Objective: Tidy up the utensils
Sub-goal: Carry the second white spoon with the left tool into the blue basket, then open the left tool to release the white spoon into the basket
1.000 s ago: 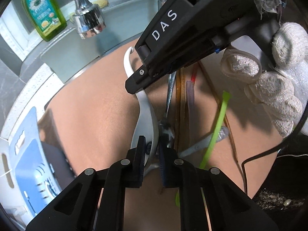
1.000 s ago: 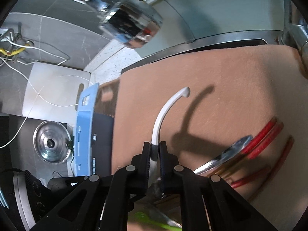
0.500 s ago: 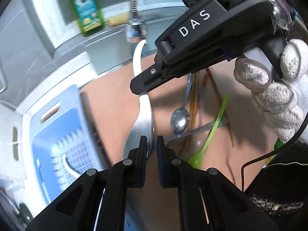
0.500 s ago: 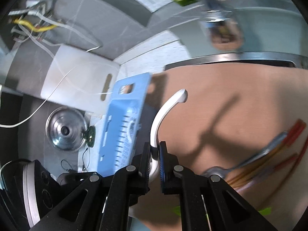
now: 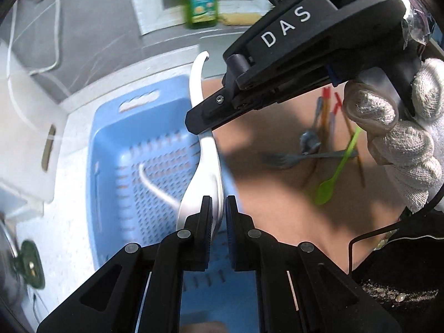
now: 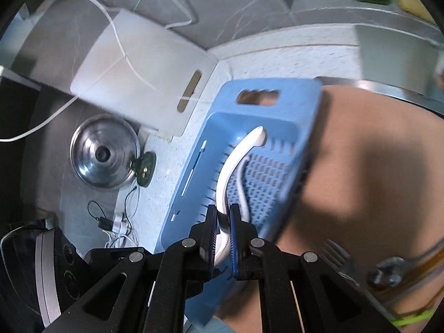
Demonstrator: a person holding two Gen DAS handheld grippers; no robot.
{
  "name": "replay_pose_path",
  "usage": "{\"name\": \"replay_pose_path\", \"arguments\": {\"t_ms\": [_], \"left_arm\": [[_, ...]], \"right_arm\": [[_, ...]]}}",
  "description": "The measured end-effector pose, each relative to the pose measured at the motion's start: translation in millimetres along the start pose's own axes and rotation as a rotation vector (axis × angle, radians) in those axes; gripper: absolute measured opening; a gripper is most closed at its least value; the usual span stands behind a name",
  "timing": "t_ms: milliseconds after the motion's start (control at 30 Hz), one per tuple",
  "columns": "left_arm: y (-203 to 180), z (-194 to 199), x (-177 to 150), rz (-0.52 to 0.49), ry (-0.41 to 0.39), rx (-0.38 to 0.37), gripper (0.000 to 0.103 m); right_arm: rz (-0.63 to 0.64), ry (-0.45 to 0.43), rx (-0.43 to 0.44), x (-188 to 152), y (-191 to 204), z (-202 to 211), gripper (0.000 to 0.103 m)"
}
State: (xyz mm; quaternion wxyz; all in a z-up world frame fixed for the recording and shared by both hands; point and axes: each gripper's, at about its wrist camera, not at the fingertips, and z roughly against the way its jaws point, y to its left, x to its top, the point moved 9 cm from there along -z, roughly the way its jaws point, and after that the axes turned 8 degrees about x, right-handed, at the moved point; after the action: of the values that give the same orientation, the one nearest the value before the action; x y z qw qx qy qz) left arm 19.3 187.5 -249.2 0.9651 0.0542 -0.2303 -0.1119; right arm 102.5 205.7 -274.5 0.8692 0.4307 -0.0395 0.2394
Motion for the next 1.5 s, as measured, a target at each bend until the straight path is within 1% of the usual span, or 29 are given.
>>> {"name": "replay_pose_path", "arguments": {"t_ms": [167, 300, 467, 700, 867, 1133, 1300, 1400, 1467, 1500], "left_arm": [[26.4, -10.7, -21.2, 0.055, 0.038, 0.022, 0.009], [38.7, -21.8, -32.3, 0.083, 0.07, 0.024, 0.009], [45.2, -35.5, -41.4, 0.103, 0.105, 0.017, 0.009], [46.9, -54.3, -49.6, 0.113, 0.157, 0.01, 0.008], [50.4, -64.1, -51.1, 0.142, 0.17, -0.005, 0.009], [55.4, -76.0, -50.5, 0.154, 0.188, -0.011, 0.009], [61.9, -83.9, -51.1, 0.158, 0.196, -0.003, 0.009], [63.1, -84.7, -51.0, 0.17, 0.198, -0.002, 0.009], [66.3, -83.3, -49.5, 0.179, 0.193, 0.003, 0.012], [67.4, -82.2, -49.7, 0.185, 0.192, 0.003, 0.012]], "right_arm": [[0.013, 0.065, -0.005, 0.1, 10.6, -41.4, 0.008], [0.028, 0.107, -0.022, 1.0, 13.8, -69.3, 0.008], [0.008, 0.162, -0.038, 1.9, 4.6, -96.0, 0.008], [-0.011, 0.22, -0.069, 0.4, -8.7, -119.1, 0.008], [-0.008, 0.241, -0.093, 1.3, -15.0, -128.1, 0.008], [-0.005, 0.261, -0.115, 3.1, -18.7, -137.3, 0.008], [0.004, 0.274, -0.125, 4.4, -17.8, -139.9, 0.011], [-0.005, 0.267, -0.115, 5.9, -19.1, -134.8, 0.015], [-0.003, 0.256, -0.109, 7.8, -18.6, -128.0, 0.021], [-0.003, 0.248, -0.103, 8.8, -17.9, -123.4, 0.022]]}}
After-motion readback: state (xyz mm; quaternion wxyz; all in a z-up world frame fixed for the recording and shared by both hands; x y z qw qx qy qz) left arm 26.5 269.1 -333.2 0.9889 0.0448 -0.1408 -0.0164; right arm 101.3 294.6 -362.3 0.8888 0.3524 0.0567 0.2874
